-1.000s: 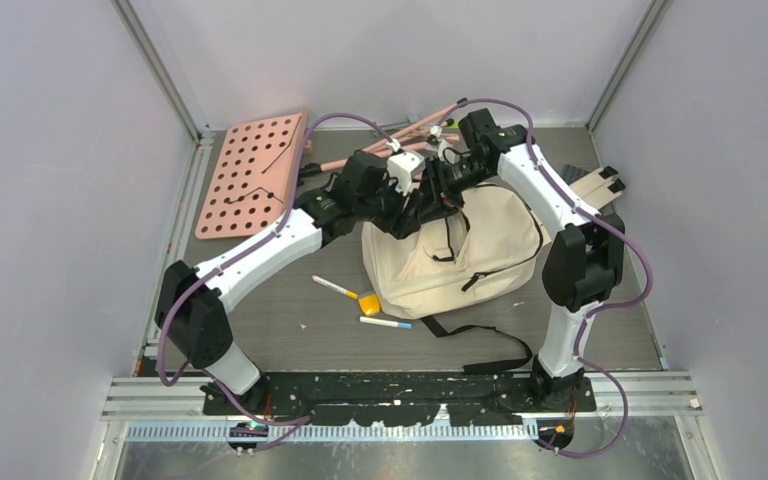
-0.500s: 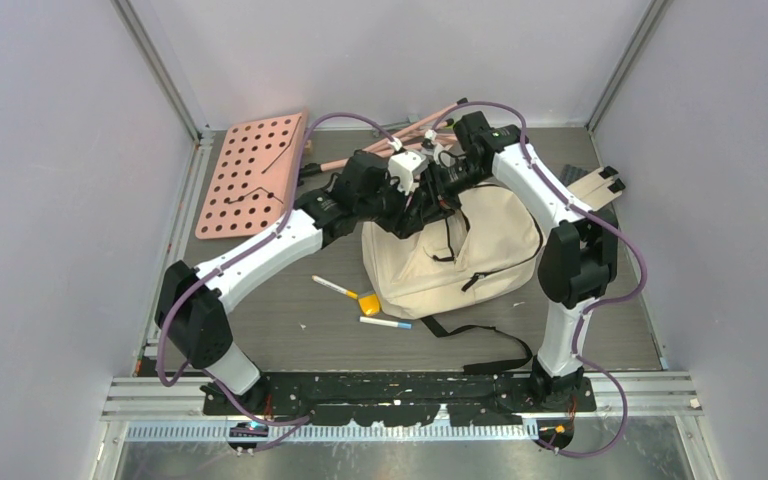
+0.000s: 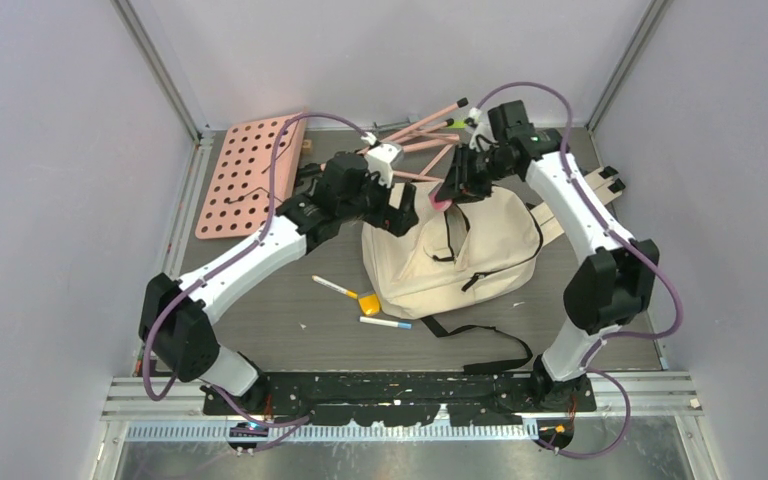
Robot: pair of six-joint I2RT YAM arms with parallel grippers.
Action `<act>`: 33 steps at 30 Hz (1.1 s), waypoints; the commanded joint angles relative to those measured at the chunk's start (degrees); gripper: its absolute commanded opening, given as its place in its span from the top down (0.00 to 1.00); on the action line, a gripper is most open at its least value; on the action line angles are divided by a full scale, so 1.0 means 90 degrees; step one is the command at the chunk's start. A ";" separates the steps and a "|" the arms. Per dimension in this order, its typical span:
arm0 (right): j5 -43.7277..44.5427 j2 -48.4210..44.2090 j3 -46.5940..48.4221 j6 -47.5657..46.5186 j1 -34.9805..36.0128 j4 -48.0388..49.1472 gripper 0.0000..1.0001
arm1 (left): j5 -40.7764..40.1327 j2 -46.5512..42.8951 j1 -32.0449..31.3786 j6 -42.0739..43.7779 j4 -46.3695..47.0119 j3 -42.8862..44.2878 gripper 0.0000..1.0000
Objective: Pack the student bag
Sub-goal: Place the stationery in the student bag.
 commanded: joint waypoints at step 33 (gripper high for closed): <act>0.1653 -0.0377 -0.1593 -0.0258 0.0101 0.0842 0.48 | 0.1268 -0.0914 0.1314 -0.0392 -0.0032 -0.2747 0.05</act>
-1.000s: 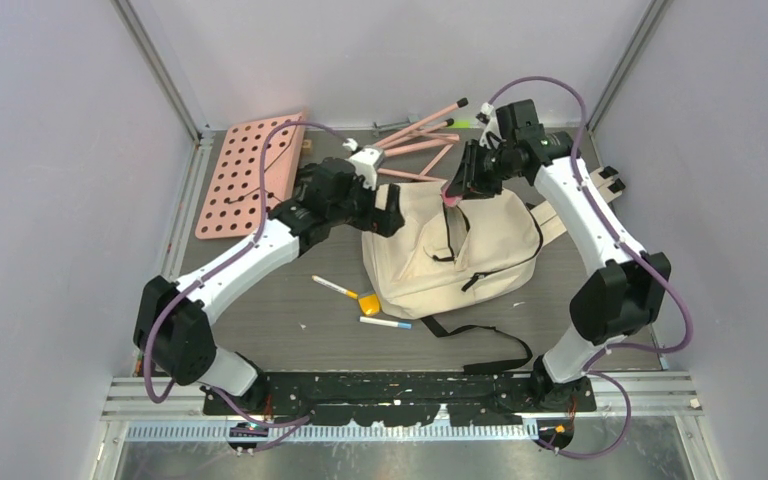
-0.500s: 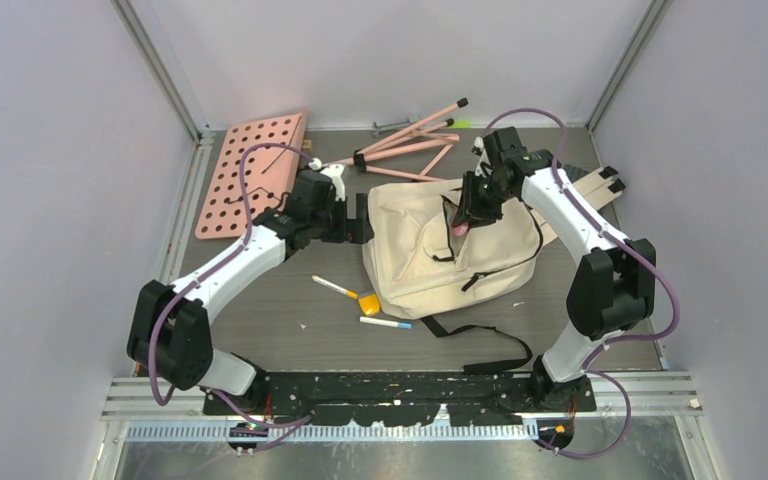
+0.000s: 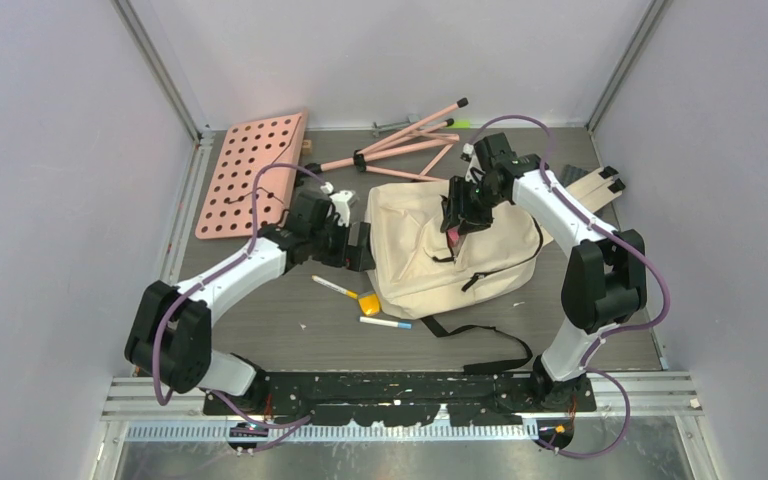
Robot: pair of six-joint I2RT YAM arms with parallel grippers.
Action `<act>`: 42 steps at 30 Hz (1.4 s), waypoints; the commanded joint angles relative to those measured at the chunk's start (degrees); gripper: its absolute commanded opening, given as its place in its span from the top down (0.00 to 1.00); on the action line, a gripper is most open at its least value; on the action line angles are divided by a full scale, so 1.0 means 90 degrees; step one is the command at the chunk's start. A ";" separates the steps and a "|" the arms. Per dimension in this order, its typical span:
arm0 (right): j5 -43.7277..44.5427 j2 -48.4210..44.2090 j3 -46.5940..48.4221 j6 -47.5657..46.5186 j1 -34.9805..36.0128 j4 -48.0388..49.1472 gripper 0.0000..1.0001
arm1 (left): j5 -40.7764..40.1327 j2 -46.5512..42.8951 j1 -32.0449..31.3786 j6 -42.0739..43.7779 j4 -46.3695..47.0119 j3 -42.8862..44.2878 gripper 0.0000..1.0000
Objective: Pack the student bag
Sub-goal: Place the stationery in the student bag, then pick up the stationery from the center of the board.
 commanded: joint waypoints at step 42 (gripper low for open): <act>0.0512 -0.1630 -0.0500 0.0510 -0.0162 0.1038 0.41 | -0.1139 0.0566 -0.1794 0.1359 0.0760 -0.0959 0.25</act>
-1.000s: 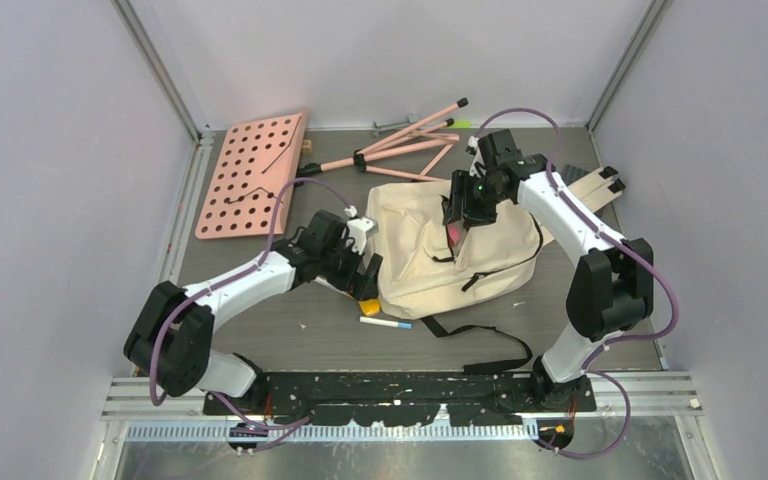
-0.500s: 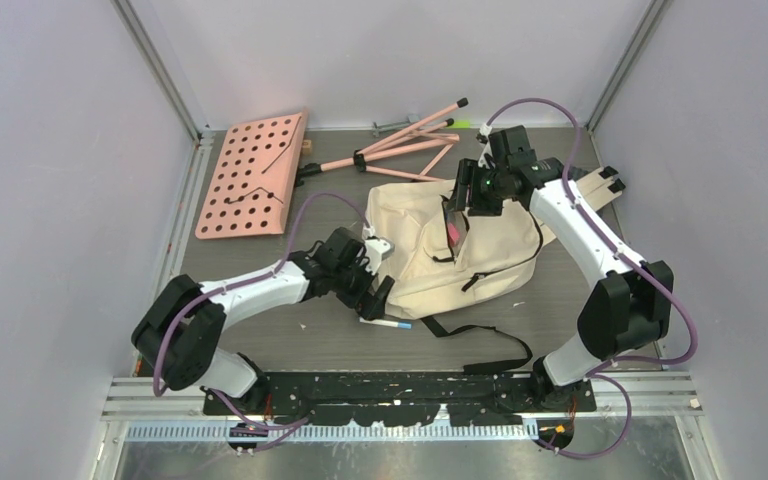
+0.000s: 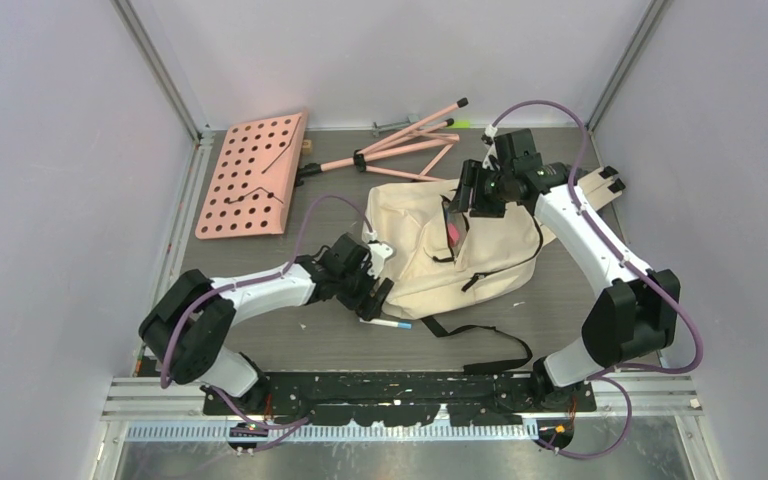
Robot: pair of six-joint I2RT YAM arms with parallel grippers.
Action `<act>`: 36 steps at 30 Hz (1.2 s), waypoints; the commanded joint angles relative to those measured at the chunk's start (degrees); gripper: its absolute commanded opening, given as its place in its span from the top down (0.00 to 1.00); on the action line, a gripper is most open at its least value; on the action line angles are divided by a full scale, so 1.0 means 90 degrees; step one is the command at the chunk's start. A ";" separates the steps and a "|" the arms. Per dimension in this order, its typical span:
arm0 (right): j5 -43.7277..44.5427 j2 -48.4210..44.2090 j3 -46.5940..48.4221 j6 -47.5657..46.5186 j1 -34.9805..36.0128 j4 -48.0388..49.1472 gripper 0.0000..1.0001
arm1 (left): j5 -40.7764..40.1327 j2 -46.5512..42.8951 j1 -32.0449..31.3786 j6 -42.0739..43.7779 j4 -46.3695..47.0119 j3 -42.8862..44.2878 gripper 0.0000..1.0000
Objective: Pack the student bag
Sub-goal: Pick up the stationery from the center of the board, then place the stationery in the student bag.
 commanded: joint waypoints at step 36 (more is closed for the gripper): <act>-0.4143 0.0694 0.2040 0.0442 0.0000 -0.0418 0.42 | -0.1292 -0.1776 -0.0308 -0.1227 0.0608 0.2272 0.64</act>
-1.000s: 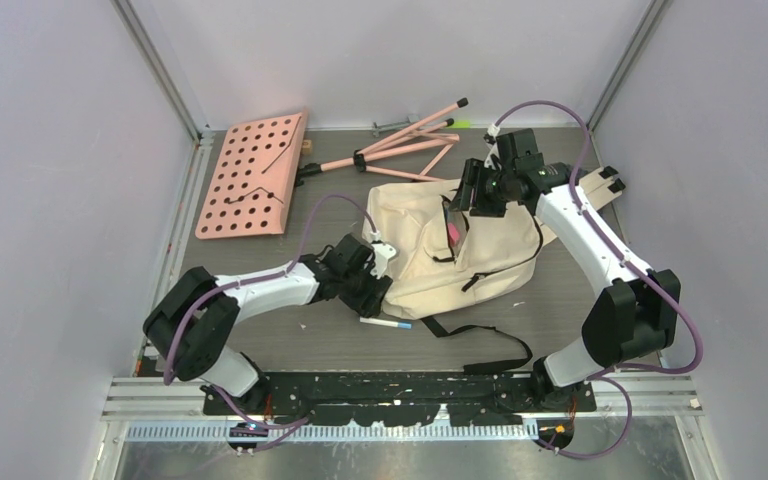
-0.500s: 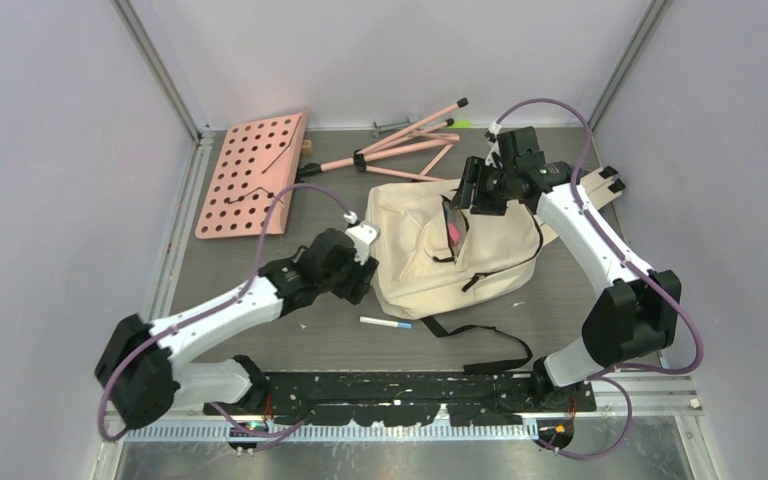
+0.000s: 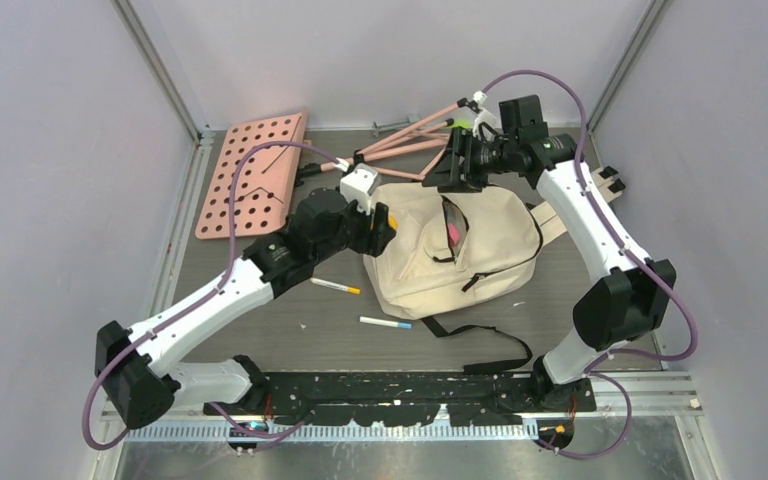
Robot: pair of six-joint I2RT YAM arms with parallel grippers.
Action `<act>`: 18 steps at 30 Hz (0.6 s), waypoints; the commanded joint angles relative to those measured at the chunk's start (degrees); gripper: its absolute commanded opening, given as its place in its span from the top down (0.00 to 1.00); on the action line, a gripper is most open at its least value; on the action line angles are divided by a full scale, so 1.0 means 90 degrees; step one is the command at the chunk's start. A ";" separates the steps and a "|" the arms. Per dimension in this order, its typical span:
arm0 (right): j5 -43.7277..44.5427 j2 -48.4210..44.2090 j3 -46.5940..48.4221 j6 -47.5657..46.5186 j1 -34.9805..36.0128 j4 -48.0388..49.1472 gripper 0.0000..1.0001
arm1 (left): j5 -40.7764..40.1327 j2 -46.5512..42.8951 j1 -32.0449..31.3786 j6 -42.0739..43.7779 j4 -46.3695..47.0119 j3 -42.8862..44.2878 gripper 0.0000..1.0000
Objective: Pack the student bag
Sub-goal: Place the stationery in the student bag.
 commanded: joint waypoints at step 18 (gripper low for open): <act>-0.2513 0.0631 0.0406 -0.0206 0.0728 -0.0755 0.45 | 0.1004 0.0294 -0.0033 -0.0715 0.1316 0.0554 0.66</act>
